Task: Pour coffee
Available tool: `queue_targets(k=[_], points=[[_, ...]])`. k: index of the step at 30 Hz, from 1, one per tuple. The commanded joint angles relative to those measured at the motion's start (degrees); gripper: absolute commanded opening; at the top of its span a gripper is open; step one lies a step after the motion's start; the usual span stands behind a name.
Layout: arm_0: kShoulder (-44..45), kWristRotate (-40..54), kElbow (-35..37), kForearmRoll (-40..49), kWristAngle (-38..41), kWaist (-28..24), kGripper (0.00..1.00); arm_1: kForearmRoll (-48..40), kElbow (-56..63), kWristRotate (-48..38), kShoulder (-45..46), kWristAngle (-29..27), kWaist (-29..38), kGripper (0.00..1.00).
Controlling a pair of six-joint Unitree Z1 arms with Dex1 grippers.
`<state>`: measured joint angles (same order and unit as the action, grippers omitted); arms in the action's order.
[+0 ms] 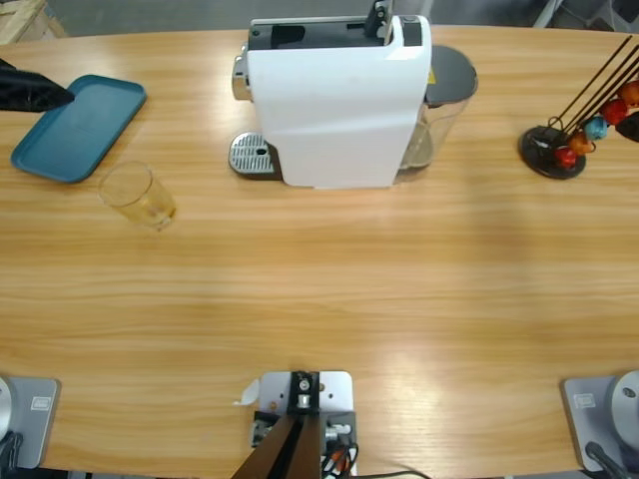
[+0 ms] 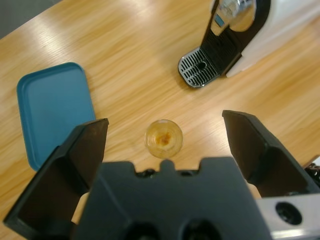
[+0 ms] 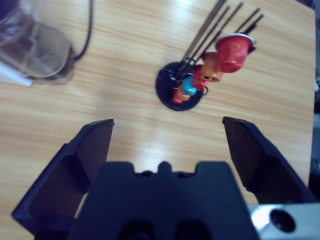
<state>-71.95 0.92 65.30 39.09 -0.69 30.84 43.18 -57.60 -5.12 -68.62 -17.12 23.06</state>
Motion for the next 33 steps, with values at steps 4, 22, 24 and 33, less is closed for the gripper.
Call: queue_targets(k=[4,22,24,33], points=[[7.6,0.1,-8.6,0.3,-7.6,6.1,0.982,3.3,-7.6,0.0,-4.1,3.3,-7.2,0.840],[8.1,0.2,-9.4,1.2,-6.9,6.5,0.973,9.6,-16.0,-12.6,-0.8,18.5,-18.0,0.752],[8.5,0.1,-9.5,1.2,-6.9,6.5,0.977,9.1,-14.6,-12.6,-1.5,16.1,-18.0,0.750],[8.4,0.1,-9.7,1.3,-6.9,6.5,0.977,8.0,-10.0,-6.2,-4.7,11.7,-18.0,0.752]])
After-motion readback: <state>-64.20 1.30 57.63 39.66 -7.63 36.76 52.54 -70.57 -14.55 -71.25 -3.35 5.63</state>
